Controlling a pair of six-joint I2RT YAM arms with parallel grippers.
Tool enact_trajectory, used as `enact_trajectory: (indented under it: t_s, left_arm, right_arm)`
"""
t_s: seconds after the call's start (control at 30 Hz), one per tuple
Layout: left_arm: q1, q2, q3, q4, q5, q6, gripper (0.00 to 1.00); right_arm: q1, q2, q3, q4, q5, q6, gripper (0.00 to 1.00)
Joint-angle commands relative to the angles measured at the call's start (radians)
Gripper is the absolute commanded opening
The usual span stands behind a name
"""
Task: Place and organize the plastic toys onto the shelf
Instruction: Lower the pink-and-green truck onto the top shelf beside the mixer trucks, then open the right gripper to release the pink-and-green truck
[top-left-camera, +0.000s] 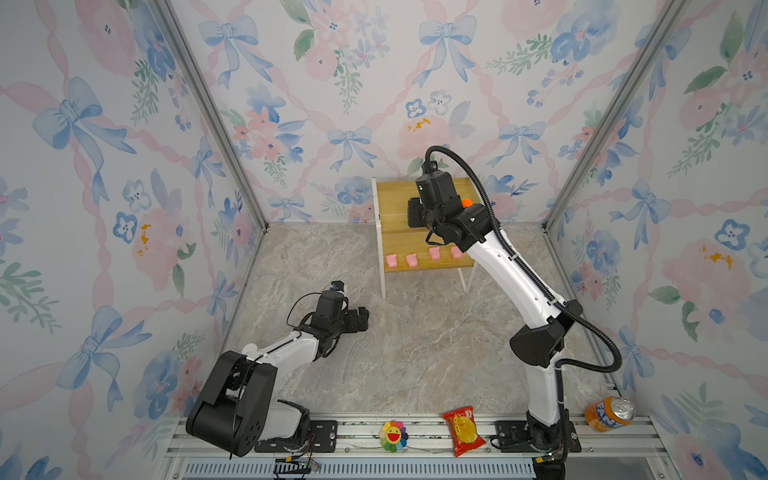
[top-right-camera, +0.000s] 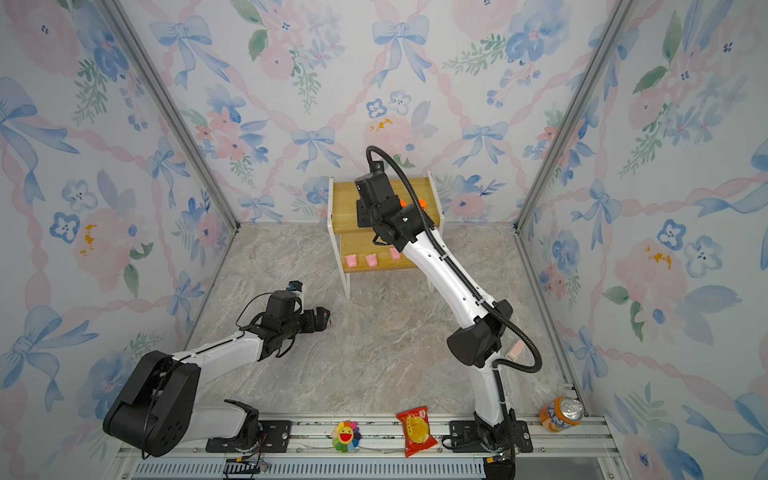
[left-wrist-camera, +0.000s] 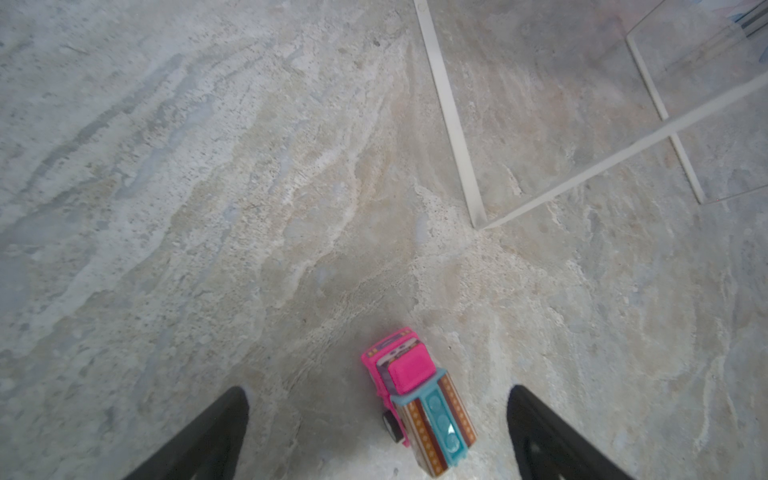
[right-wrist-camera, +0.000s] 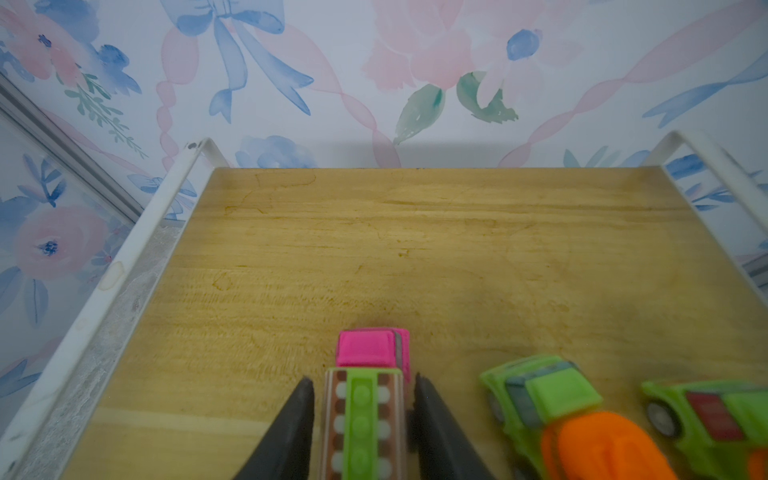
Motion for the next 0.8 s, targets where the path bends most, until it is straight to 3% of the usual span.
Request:
enact_trajectory:
  t_s: [0.0, 0.43, 0.67, 0.77]
  left_arm:
    - [-0.004, -0.003, 0.017, -0.012, -0.009, 0.002, 0.98]
    - [-0.004, -0.028, 0.014, -0.027, -0.032, -0.004, 0.98]
    - [0.006, -0.127, -0.002, -0.045, -0.082, -0.015, 0.98]
    - [0.034, -0.16, -0.019, -0.039, -0.066, -0.036, 0.98]
  right_arm:
    - [0.001, -0.057, -0.025, -0.001, 0.004, -0.021, 0.43]
    - [0.023, -0.2, -0.144, 0.0, -0.016, -0.087, 0.58]
    - [0.119, -0.432, -0.487, 0.114, -0.195, -0.155, 0.64]
    - [0.186, -0.509, -0.675, 0.153, -0.189, -0.147, 0.66]
